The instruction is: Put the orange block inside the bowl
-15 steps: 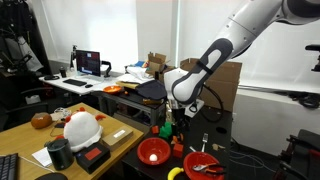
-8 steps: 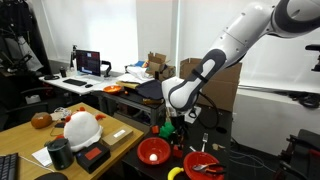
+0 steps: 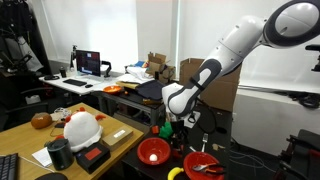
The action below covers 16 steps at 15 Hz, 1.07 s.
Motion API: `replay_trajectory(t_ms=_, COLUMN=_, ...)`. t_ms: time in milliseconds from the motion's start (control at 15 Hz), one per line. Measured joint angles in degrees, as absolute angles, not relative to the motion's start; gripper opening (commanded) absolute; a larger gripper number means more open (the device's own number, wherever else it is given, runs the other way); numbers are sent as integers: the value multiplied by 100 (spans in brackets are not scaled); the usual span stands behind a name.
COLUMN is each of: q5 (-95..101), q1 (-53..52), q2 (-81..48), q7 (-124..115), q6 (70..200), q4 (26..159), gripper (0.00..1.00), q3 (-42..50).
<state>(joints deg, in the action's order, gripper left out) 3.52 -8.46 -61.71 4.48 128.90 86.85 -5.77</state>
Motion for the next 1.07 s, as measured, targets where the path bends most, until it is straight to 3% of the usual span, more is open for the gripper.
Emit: replay_trajectory(t_ms=1067, q5=461, q1=-1007, q2=-6442, q7=544, q6=12642, q4=8056, gripper=100, q3=-491)
